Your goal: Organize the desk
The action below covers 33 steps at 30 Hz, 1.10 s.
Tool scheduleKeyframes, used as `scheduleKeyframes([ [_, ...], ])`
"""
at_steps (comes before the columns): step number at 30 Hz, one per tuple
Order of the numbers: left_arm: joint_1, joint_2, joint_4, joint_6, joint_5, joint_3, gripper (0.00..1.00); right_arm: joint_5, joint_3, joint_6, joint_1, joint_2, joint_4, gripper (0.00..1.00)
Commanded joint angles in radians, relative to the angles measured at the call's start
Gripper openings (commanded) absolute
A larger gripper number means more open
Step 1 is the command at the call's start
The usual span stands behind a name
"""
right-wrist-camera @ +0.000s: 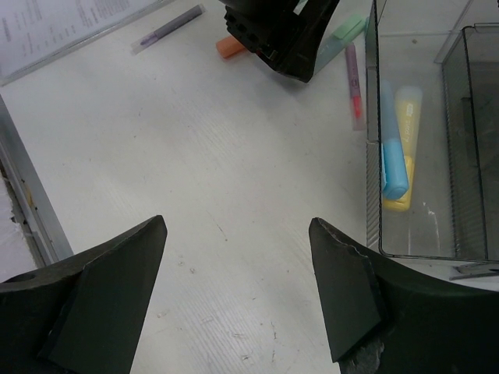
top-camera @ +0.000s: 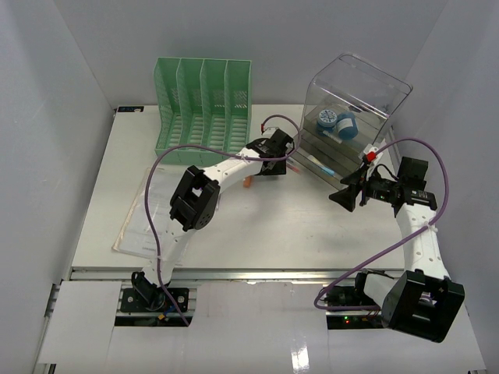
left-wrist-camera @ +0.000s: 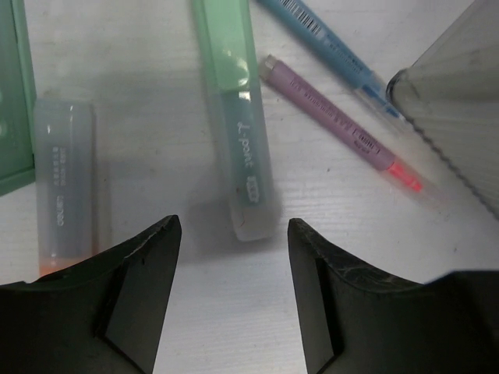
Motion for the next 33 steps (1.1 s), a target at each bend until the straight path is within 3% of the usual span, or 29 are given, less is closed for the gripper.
scheduleKeyframes([
  [1, -0.003, 0.063, -0.054, 0.047, -0.040, 0.112, 0.67, -0.045, 0.000, 0.000, -0.014, -0.015, -0.015, 0.80],
  [10, 0.015, 0.151, -0.099, 0.076, -0.070, 0.220, 0.66, -0.061, -0.004, -0.001, -0.031, -0.015, -0.019, 0.80],
  [15, 0.026, 0.173, -0.099, 0.096, -0.083, 0.220, 0.60, -0.065, -0.004, -0.002, -0.033, -0.015, -0.021, 0.80],
  [23, 0.032, 0.170, -0.082, 0.113, -0.062, 0.192, 0.32, -0.077, -0.004, -0.022, -0.043, -0.012, -0.043, 0.80],
  [29, 0.028, -0.023, 0.056, 0.069, 0.022, -0.069, 0.10, -0.087, -0.004, -0.036, -0.048, -0.009, -0.057, 0.80],
  [33, 0.026, -0.241, 0.220, -0.018, 0.151, -0.300, 0.05, -0.091, -0.003, -0.040, -0.049, -0.013, -0.058, 0.80],
])
